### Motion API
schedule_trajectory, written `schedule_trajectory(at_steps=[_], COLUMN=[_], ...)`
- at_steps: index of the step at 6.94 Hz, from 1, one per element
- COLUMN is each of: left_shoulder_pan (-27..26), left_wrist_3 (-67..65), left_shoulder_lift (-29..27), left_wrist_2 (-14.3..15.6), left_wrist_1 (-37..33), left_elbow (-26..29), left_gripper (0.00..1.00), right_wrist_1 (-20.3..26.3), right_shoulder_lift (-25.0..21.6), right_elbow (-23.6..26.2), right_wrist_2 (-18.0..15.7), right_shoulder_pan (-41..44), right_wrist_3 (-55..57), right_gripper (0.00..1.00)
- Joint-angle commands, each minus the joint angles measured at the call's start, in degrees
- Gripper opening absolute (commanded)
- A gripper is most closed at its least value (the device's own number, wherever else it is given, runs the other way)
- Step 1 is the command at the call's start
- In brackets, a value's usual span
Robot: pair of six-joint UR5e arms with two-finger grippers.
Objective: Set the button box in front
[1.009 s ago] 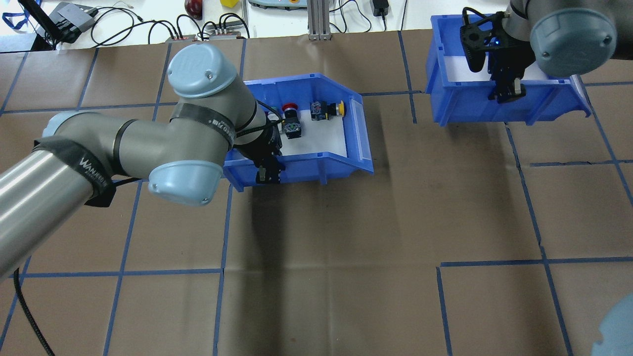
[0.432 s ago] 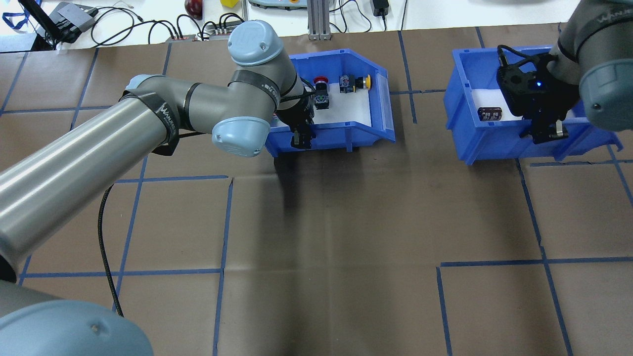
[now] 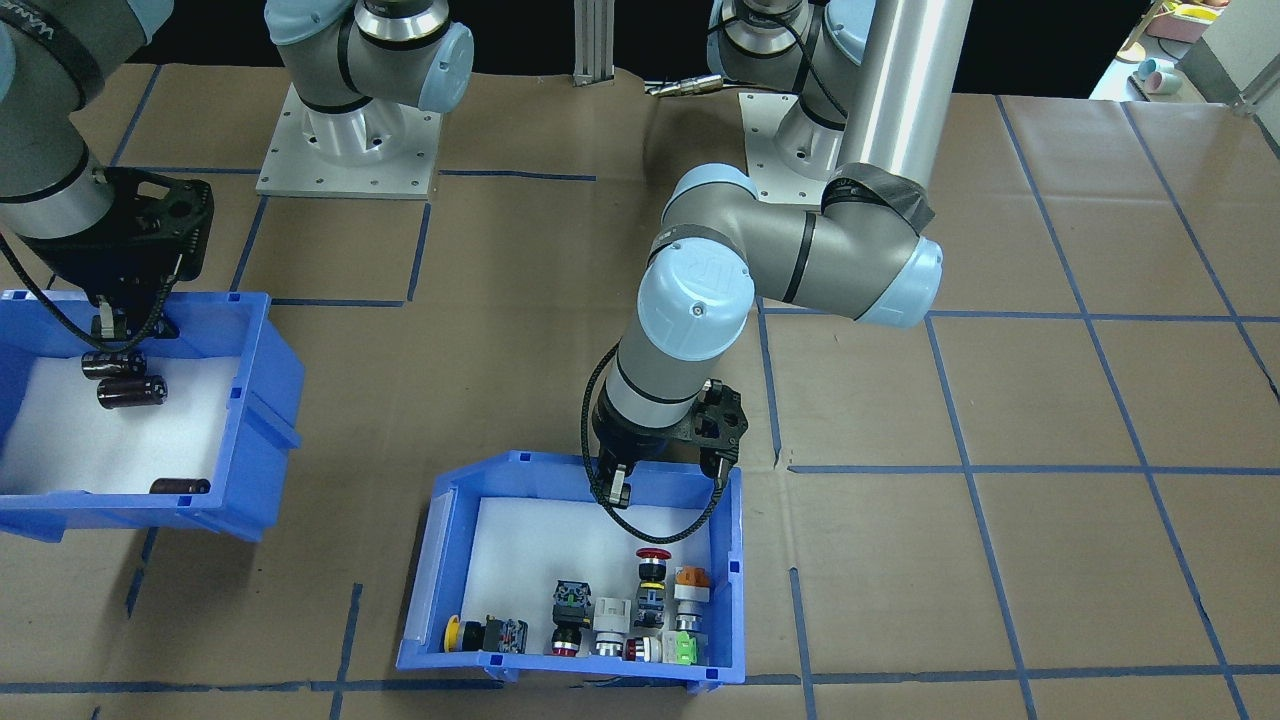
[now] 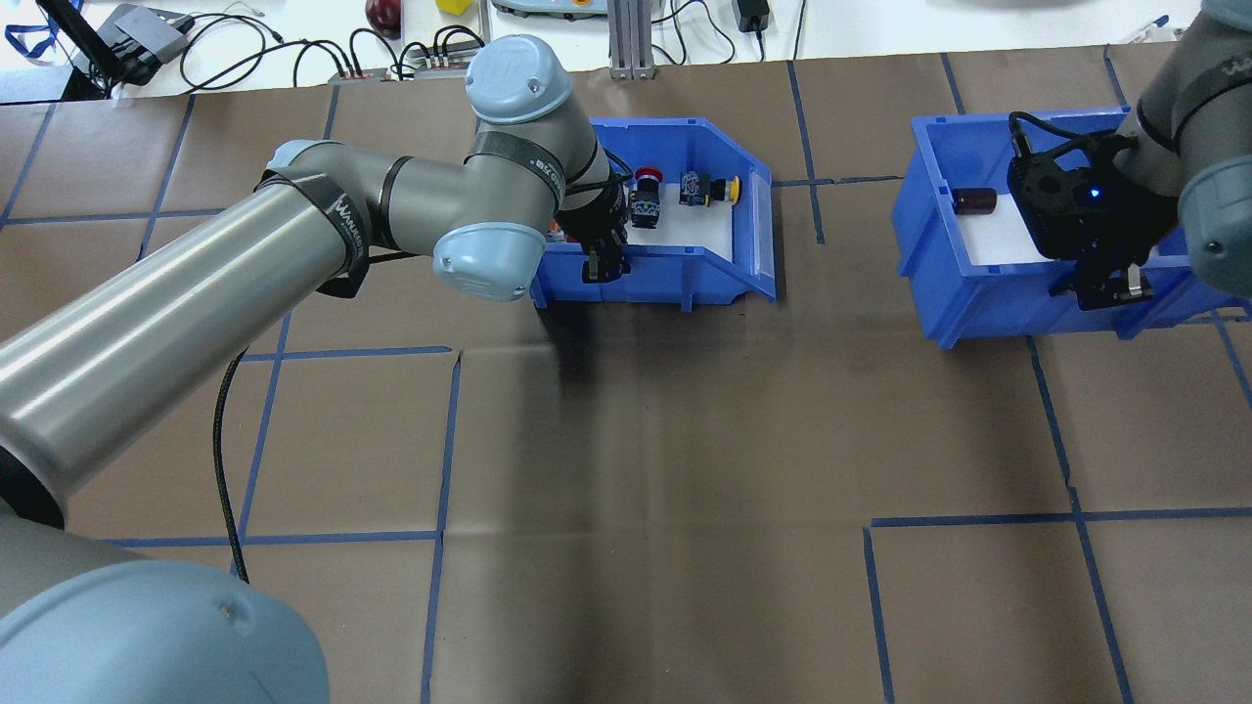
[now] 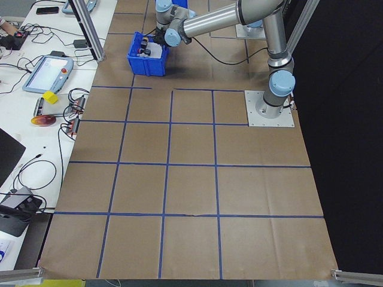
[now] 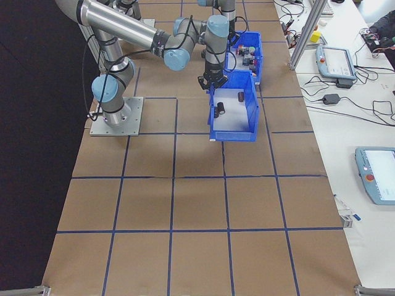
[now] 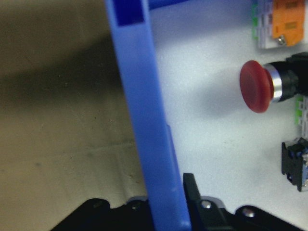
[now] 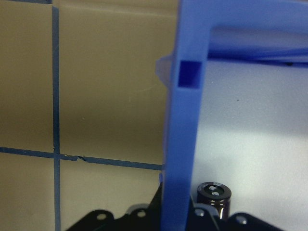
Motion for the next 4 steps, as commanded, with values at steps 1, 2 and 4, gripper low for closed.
schedule_trajectory(at_steps=[1, 2, 4], left_shoulder_pan=[0.06, 0.93, 4.44], left_wrist_3=[-0.35, 0.34, 20.95], left_shoulder_lift=[2.28, 6.13, 15.26], left_wrist_2=[0.27, 0.71, 7.87], left_wrist_1=[-1.0, -3.1, -12.12], left_elbow=[0.22, -0.83, -4.07], left_gripper=[0.79, 0.79, 0.87], right_wrist_1=[0.52, 0.0, -0.18], right_shoulder_lift=[-2.44, -6.11, -12.1], right_elbow=[3.63, 8.09, 15.13], right_wrist_2=[0.15, 0.24, 1.2], right_shoulder_pan=[0.21, 0.3, 1.35], right_wrist_3=[0.32, 0.67, 5.56], right_gripper=[0.09, 0.09, 0.09])
